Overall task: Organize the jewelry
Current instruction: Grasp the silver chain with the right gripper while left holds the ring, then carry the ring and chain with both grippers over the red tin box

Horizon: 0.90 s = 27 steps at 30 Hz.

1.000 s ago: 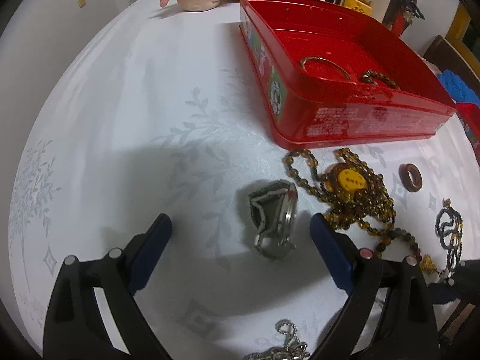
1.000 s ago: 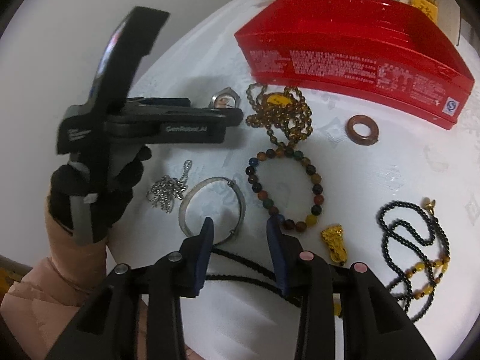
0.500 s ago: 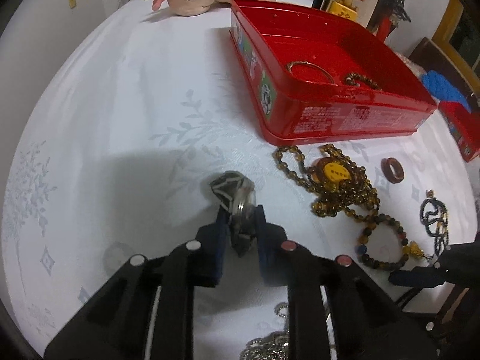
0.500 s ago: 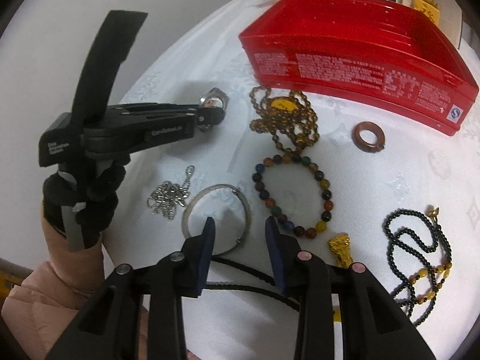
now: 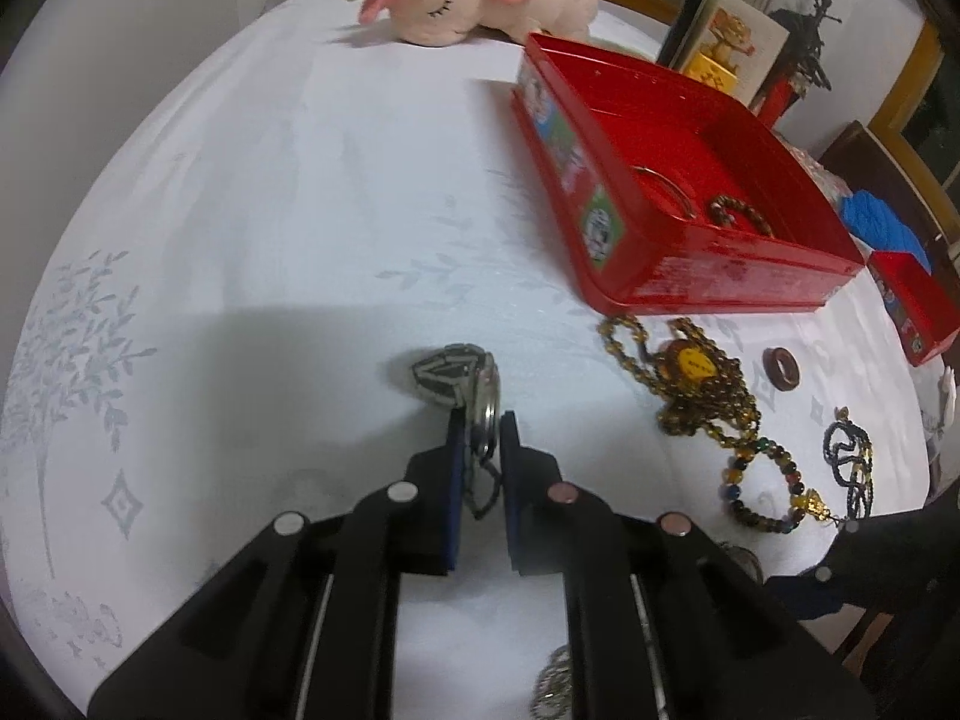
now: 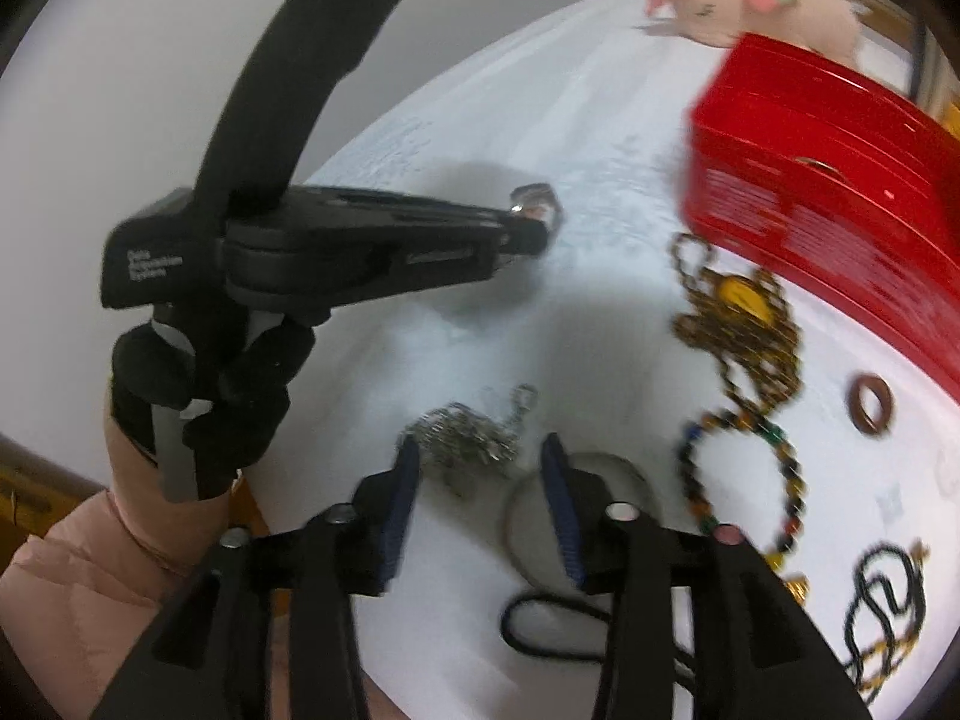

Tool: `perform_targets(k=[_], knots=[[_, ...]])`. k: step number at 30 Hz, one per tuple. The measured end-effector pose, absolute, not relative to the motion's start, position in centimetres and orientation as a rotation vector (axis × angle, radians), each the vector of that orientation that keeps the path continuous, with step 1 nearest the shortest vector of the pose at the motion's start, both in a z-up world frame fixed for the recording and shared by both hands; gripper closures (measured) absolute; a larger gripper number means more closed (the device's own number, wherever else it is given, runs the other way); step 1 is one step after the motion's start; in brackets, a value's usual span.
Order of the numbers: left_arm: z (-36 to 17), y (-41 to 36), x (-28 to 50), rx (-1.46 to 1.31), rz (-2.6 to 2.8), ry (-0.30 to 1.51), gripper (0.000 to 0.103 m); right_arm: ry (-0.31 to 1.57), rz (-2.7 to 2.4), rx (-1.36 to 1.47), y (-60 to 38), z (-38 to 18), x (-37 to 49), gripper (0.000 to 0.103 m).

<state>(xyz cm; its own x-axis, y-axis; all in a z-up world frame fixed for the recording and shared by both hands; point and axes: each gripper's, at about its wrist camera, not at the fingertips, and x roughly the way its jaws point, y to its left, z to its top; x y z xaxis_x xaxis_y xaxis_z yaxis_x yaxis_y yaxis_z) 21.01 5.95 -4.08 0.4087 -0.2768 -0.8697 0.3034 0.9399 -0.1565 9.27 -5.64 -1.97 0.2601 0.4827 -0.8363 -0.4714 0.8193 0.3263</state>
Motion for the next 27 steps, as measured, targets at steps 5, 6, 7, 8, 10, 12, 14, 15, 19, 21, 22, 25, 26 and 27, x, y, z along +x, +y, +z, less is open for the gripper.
perform_targets(k=[5, 6, 7, 8, 10, 12, 14, 15, 19, 21, 22, 25, 26, 27], knots=[[-3.9, 7.4, 21.0, 0.018, -0.349, 1.088, 0.094, 1.159, 0.650, -0.073, -3.5, -2.8, 10.1, 0.033], [-3.8, 7.6, 21.0, 0.016, -0.347, 1.086, 0.094, 1.171, 0.644, -0.088, -3.1, -3.1, 10.3, 0.032], [-3.7, 7.8, 21.0, 0.016, -0.346, 1.084, 0.094, 1.178, 0.643, -0.096, -2.9, -3.3, 10.4, 0.032], [-3.7, 8.0, 21.0, 0.014, -0.346, 1.083, 0.094, 1.192, 0.643, -0.104, -2.6, -3.7, 10.6, 0.032], [-3.5, 8.3, 20.9, 0.015, -0.346, 1.079, 0.094, 1.209, 0.630, -0.116, -2.5, -4.4, 10.9, 0.035], [-3.5, 8.2, 21.0, 0.015, -0.349, 1.079, 0.094, 1.195, 0.619, -0.142, -2.2, -4.4, 11.1, 0.042], [-3.5, 8.2, 21.1, 0.014, -0.352, 1.081, 0.094, 1.190, 0.610, -0.161, -2.2, -4.5, 11.2, 0.053], [-3.6, 8.2, 21.1, 0.014, -0.353, 1.082, 0.094, 1.190, 0.615, -0.164, -1.9, -4.7, 11.4, 0.061], [-3.6, 8.2, 21.1, 0.009, -0.352, 1.084, 0.094, 1.198, 0.666, -0.166, -1.8, -4.9, 11.2, 0.085], [-3.5, 8.2, 21.0, 0.006, -0.348, 1.083, 0.094, 1.182, 0.671, -0.181, -1.8, -4.9, 10.9, 0.086], [-3.4, 8.1, 21.0, 0.006, -0.347, 1.082, 0.094, 1.179, 0.673, -0.182, -1.8, -5.0, 10.8, 0.087], [-3.1, 8.0, 20.9, 0.010, -0.346, 1.076, 0.094, 1.166, 0.676, -0.161, -2.6, -4.5, 10.0, 0.093], [-3.0, 8.0, 20.8, 0.010, -0.346, 1.074, 0.094, 1.165, 0.678, -0.155, -2.9, -4.3, 9.7, 0.093], [-2.8, 7.9, 20.7, 0.010, -0.347, 1.071, 0.094, 1.163, 0.674, -0.151, -3.2, -4.3, 9.6, 0.093]])
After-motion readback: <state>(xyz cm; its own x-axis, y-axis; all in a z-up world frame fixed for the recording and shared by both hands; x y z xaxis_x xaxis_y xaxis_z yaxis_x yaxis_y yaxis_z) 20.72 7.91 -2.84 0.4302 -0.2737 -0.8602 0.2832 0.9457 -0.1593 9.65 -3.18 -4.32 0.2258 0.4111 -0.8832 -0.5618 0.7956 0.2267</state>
